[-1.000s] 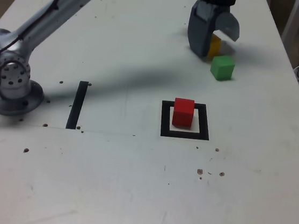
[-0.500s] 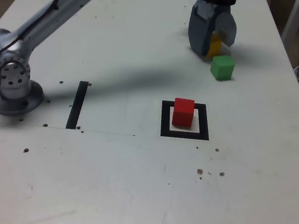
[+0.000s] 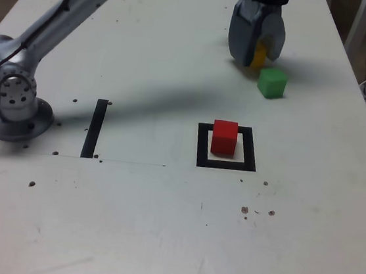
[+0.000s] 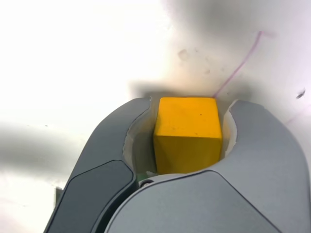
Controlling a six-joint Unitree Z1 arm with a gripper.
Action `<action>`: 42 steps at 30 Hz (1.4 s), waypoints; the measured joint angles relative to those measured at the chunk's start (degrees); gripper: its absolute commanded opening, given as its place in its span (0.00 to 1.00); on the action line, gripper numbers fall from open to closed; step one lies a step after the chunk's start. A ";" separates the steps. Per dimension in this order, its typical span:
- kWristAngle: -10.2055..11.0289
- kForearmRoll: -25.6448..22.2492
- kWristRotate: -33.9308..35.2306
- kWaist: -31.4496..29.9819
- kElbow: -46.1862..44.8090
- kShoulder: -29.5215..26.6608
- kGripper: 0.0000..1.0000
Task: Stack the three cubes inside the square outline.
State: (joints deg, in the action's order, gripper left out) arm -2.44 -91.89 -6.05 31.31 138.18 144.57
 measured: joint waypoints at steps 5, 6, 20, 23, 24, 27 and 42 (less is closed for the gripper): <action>0.50 0.00 -1.88 -2.30 -3.75 -4.07 0.30; 0.54 0.01 -2.15 -3.11 -4.65 -5.19 0.30; -0.73 0.41 -4.27 -13.51 -19.56 -17.93 0.30; -1.25 0.95 -4.06 -16.25 -23.37 -20.67 0.30; -1.39 1.15 -3.74 -17.20 -24.69 -21.63 0.30; -1.79 2.02 -2.71 -19.57 -27.60 -23.65 0.30; -2.61 10.37 2.77 -28.95 -40.08 -28.04 0.30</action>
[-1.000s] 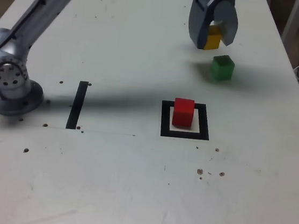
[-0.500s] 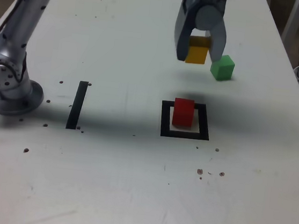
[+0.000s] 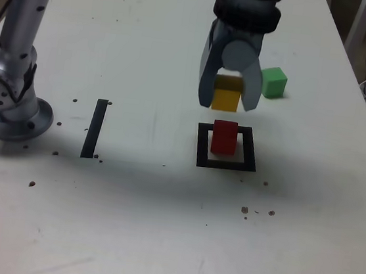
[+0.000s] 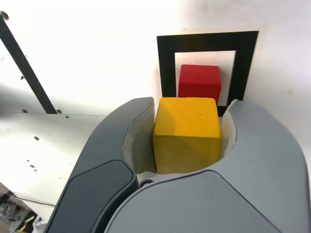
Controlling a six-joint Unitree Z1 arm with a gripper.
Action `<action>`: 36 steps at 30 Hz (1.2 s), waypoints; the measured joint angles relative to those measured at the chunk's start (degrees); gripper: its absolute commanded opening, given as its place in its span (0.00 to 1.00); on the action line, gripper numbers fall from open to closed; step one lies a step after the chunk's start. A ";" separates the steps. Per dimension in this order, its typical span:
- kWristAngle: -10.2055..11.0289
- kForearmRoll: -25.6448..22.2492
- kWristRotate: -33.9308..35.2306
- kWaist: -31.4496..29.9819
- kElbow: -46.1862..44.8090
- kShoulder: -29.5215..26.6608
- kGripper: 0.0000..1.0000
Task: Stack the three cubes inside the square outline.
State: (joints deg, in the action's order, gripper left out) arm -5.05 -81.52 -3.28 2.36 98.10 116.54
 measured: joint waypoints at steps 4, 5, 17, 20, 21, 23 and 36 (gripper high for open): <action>-0.52 3.80 0.49 -1.07 -2.89 -0.34 0.30; -0.75 4.74 0.56 -1.23 -3.56 -0.42 0.30; -1.12 9.01 0.58 -1.43 -5.82 -0.47 0.30; -1.08 9.56 0.58 -1.43 -6.45 -0.47 0.30; -1.07 9.71 0.58 -1.43 -6.62 -0.47 0.30; -1.06 10.02 0.58 -1.43 -7.04 -0.47 0.30; -1.06 11.35 0.57 -1.43 -8.01 -0.47 0.33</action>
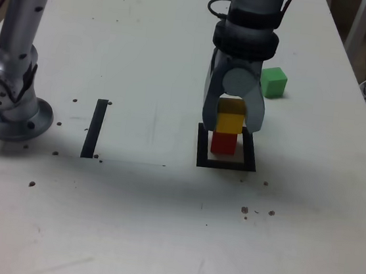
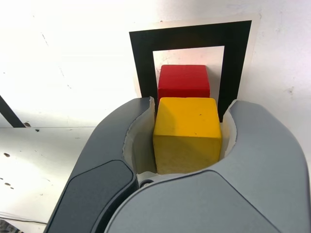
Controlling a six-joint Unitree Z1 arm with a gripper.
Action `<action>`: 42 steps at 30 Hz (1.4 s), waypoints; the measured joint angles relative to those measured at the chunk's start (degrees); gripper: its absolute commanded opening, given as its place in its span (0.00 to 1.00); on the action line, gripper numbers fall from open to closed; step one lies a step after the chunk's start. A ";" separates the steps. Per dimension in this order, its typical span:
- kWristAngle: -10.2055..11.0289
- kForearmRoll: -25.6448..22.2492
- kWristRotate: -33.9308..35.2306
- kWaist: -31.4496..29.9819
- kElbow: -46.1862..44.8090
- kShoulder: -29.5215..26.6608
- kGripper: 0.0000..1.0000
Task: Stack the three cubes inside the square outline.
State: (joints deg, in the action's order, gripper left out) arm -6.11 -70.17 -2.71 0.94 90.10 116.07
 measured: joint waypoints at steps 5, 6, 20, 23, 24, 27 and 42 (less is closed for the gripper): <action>-0.06 1.07 -0.22 0.00 -1.03 0.00 0.42; -0.09 1.26 -0.25 0.00 -1.28 0.00 0.43; -0.21 2.13 -0.54 0.00 -2.83 0.00 0.98; -0.12 2.17 -0.54 0.00 -2.98 -0.05 0.99; 0.01 2.20 -0.54 0.00 -3.01 -0.13 0.99; 0.84 2.20 -0.42 0.00 -3.04 -0.86 0.99; 9.79 -1.99 0.94 6.70 1.33 -4.78 0.99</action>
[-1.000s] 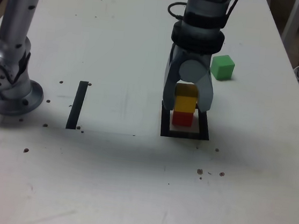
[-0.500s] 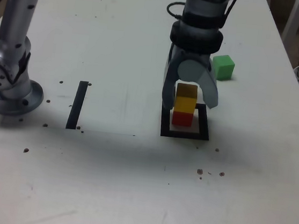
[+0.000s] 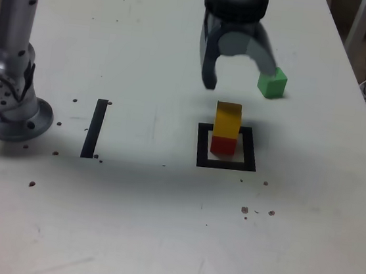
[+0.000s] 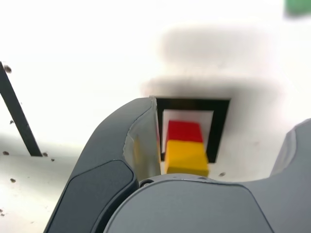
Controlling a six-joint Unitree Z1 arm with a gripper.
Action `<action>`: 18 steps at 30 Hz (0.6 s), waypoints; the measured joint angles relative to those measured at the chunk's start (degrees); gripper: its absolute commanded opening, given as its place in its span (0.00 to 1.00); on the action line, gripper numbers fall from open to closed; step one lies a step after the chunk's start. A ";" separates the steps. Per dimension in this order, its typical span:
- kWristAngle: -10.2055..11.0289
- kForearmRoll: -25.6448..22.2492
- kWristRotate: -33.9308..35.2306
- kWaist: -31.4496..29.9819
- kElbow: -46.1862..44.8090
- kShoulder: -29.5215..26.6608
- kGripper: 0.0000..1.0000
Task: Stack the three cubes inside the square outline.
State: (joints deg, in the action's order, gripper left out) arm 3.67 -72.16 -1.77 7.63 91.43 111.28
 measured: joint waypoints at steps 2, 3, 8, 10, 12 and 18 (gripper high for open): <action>0.58 -0.84 -0.72 1.84 3.25 1.01 0.99; 0.76 -1.24 -1.03 2.80 4.97 1.95 0.99; 0.85 -3.78 -2.24 5.90 13.11 7.64 0.99; 0.84 -4.93 -2.53 7.18 16.38 10.18 0.99; 0.55 -6.25 -2.76 8.67 20.06 13.21 0.99; -0.93 -8.82 -3.38 11.77 26.69 19.03 0.98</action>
State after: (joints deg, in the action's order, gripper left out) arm 2.74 -80.98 -5.15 19.40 118.12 130.31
